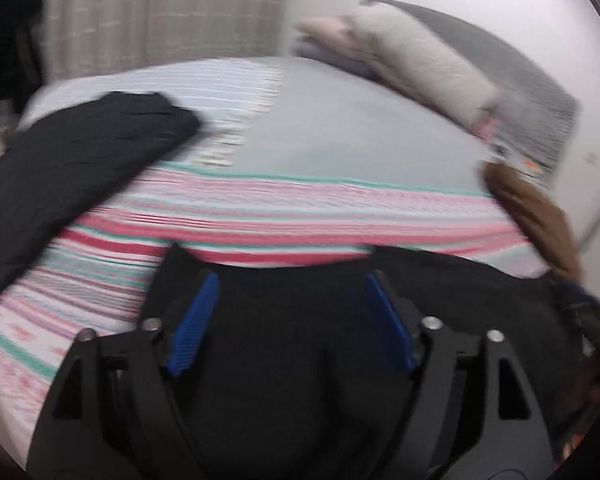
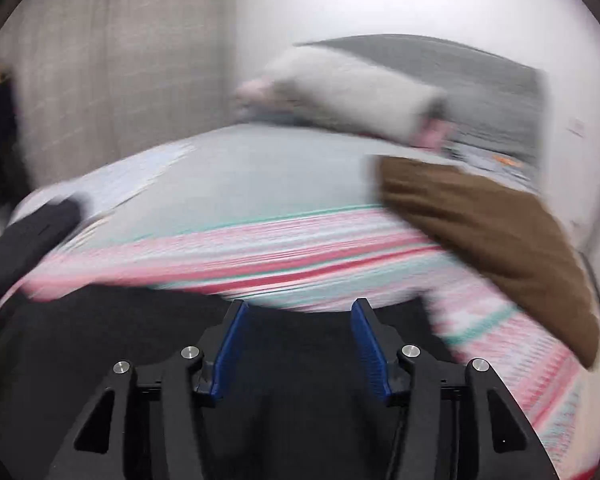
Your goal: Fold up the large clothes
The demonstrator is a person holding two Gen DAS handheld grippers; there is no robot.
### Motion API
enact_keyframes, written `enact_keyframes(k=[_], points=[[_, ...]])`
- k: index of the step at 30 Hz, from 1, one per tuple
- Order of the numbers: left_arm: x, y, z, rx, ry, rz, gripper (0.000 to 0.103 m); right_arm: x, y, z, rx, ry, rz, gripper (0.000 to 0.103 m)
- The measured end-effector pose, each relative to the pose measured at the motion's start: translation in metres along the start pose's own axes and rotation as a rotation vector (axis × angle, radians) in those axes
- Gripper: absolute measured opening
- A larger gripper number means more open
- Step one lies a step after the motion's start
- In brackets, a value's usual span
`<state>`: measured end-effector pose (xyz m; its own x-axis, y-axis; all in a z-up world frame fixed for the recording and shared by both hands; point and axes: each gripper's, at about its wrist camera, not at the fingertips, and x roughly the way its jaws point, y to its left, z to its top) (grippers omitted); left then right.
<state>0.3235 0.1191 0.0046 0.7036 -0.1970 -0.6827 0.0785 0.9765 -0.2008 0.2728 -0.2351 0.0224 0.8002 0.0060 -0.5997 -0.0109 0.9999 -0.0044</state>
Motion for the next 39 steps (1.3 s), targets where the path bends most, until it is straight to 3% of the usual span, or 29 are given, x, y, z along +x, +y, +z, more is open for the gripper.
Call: enact_keyframes(k=[2,4,6,9,10,11,12,14,15,16,18,20,23,25,27,32,36,39], points=[[0.012,-0.019,-0.009,0.069,0.043,-0.017,0.08,0.011,0.043,-0.007,-0.082,0.08,0.113,0.054],[0.038,-0.02,-0.019,0.168,0.089,0.097,0.08,0.028,0.074,-0.021,-0.169,0.15,0.156,0.055],[0.061,0.008,-0.022,0.183,0.148,0.199,0.08,0.044,0.073,-0.033,-0.203,0.197,0.125,0.054],[0.07,0.082,-0.011,0.038,0.198,0.287,0.076,0.066,0.005,-0.034,-0.09,0.245,0.07,0.055],[0.068,0.105,-0.007,0.001,0.2,0.311,0.075,0.073,-0.028,-0.033,-0.067,0.259,-0.015,0.055],[0.066,0.133,-0.001,-0.026,0.215,0.398,0.075,0.079,-0.055,-0.034,-0.059,0.28,-0.113,0.055],[0.064,0.151,0.002,-0.027,0.222,0.45,0.075,0.085,-0.094,-0.037,-0.025,0.32,-0.208,0.055],[0.061,0.175,0.002,0.007,0.244,0.572,0.071,0.083,-0.168,-0.045,0.185,0.373,-0.219,0.055],[0.052,0.19,0.001,0.034,0.24,0.616,0.071,0.078,-0.197,-0.049,0.279,0.4,-0.275,0.055],[0.047,0.195,-0.001,0.027,0.234,0.611,0.071,0.067,-0.224,-0.055,0.335,0.393,-0.314,0.055],[0.02,0.206,-0.003,-0.047,0.192,0.546,0.071,0.049,-0.242,-0.06,0.315,0.385,-0.428,0.055],[-0.004,0.199,-0.005,-0.088,0.149,0.468,0.071,0.027,-0.244,-0.062,0.295,0.328,-0.414,0.056],[-0.034,0.163,-0.013,-0.071,0.097,0.36,0.076,-0.004,-0.215,-0.061,0.242,0.257,-0.347,0.057],[-0.055,0.127,-0.022,-0.052,0.063,0.28,0.082,-0.023,-0.177,-0.055,0.195,0.222,-0.269,0.058],[-0.076,0.092,-0.036,-0.04,0.048,0.19,0.086,-0.035,-0.139,-0.058,0.158,0.199,-0.193,0.066],[-0.08,0.01,-0.081,0.021,0.085,0.001,0.092,-0.057,-0.019,-0.073,-0.012,0.193,0.005,0.074],[-0.07,-0.009,-0.121,-0.005,0.144,-0.051,0.092,-0.071,0.058,-0.098,-0.183,0.207,0.128,0.075],[-0.076,0.015,-0.139,-0.069,0.085,-0.042,0.092,-0.073,0.065,-0.121,-0.223,0.173,0.109,0.081]])
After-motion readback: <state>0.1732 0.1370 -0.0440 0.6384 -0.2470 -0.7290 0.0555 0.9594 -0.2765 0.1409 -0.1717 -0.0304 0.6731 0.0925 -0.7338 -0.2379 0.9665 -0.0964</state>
